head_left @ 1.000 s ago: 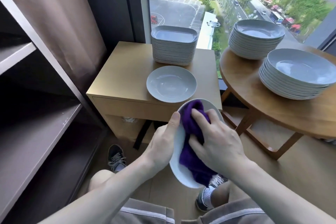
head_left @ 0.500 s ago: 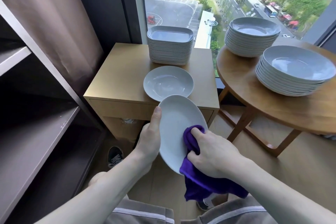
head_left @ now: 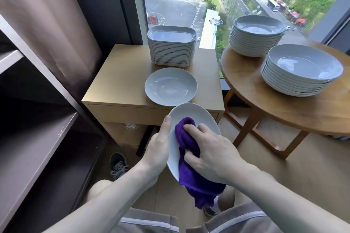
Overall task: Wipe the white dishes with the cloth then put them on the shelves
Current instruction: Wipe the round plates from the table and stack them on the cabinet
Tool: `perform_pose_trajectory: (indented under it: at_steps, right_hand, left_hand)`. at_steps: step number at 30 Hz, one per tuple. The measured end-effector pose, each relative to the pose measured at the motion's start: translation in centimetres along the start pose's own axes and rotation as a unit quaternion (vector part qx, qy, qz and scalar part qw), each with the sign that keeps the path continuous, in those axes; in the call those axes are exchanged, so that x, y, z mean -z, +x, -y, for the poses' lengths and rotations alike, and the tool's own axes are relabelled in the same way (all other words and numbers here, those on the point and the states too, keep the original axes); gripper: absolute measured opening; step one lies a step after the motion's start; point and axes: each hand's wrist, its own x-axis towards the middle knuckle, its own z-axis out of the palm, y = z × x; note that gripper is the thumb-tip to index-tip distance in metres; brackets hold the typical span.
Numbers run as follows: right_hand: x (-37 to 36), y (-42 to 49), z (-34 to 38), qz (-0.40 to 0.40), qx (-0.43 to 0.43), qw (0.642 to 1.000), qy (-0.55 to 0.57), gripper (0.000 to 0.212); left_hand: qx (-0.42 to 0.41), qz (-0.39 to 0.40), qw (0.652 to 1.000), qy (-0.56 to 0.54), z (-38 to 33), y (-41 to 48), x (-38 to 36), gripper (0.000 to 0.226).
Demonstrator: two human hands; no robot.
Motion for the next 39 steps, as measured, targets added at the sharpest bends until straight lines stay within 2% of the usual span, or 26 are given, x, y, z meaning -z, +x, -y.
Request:
perform_pose_trajectory:
  at_steps: [3,7,12,15,20,29,39]
  right_hand:
    - [0.3,0.6,-1.3,0.007,-0.052,0.998,-0.035,0.05]
    - [1.0,1.1,-3.4,0.056,-0.102,0.991,-0.058,0.037]
    - [1.4,1.6,-4.2,0.067,-0.112,0.991,-0.037,0.051]
    - [1.4,1.6,-4.4,0.039,-0.109,0.993,-0.017,0.048]
    - [1.7,1.7,-4.5,-0.054,-0.112,0.992,0.033,0.053]
    - [2.7,1.8,-3.8,-0.132,-0.114,0.98,0.093,0.061]
    - [4.0,1.9,-4.9,-0.158,-0.112,0.971,0.142,0.061]
  left_hand:
    - [0.005,0.015,1.0,-0.005,-0.4,0.1,0.3,0.063]
    - [-0.004,0.02,1.0,0.011,-1.2,0.4,1.1,0.067]
    - [-0.012,0.013,1.0,0.009,-2.3,1.0,2.1,0.052]
    - [0.009,-0.009,1.0,0.005,-2.2,1.3,2.7,0.045]
    - [0.031,-0.044,0.999,-0.004,-1.7,1.9,3.6,0.033]
    - [0.011,-0.067,0.993,-0.099,-2.1,3.1,4.8,0.042]
    - [-0.016,-0.181,0.96,-0.211,-3.8,7.6,2.6,0.055]
